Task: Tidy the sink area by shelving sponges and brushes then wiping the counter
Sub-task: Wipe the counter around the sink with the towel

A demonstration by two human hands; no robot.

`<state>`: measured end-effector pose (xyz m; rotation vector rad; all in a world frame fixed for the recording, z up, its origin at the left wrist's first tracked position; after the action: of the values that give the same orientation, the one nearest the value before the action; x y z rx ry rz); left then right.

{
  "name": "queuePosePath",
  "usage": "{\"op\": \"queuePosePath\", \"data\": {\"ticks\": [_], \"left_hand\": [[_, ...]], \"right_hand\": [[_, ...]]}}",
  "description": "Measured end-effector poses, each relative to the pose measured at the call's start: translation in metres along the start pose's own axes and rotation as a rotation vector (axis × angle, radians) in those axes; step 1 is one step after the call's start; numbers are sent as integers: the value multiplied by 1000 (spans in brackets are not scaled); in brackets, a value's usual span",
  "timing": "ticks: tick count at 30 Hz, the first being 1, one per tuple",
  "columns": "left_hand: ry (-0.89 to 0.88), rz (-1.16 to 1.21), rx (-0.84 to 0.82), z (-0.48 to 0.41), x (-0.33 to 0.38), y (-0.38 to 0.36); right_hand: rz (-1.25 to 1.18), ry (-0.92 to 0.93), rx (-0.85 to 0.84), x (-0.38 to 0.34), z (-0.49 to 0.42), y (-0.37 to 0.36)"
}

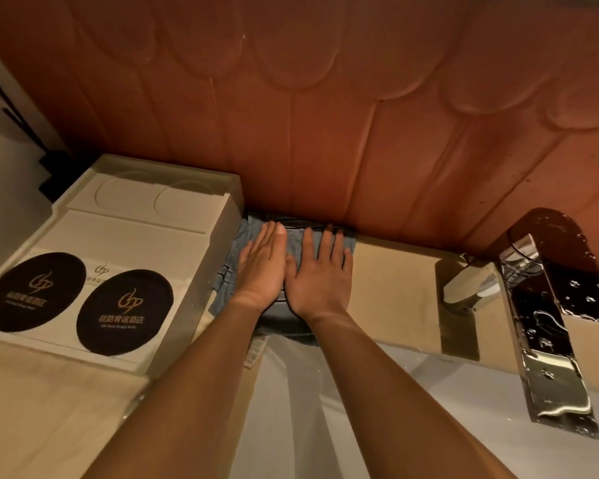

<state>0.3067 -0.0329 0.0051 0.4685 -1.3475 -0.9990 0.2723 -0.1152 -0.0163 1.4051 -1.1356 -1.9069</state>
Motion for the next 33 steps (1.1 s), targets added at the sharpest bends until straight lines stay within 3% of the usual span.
{"op": "queuePosePath", "data": {"ticks": [10,20,33], "left_hand": [[85,112,-91,23,28,-17],[19,209,-209,32,61,-43],[-39,42,-269,61,74,-75]], "right_hand": [[21,73,-13,32,9,17],[60,22,29,72,22,38],[79,-7,4,103,57,53]]}}
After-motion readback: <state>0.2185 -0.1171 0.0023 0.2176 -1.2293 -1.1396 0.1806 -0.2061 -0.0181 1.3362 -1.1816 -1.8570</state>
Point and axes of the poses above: each hand's wrist, its own z-axis away from the middle knuckle, its own y-axis out of the back of the hand, x = y × z, the point moved 4 cm from there along -z, towards the middle knuckle, and after that the axes turned 14 degrees about -z, right-handed, at the moved point
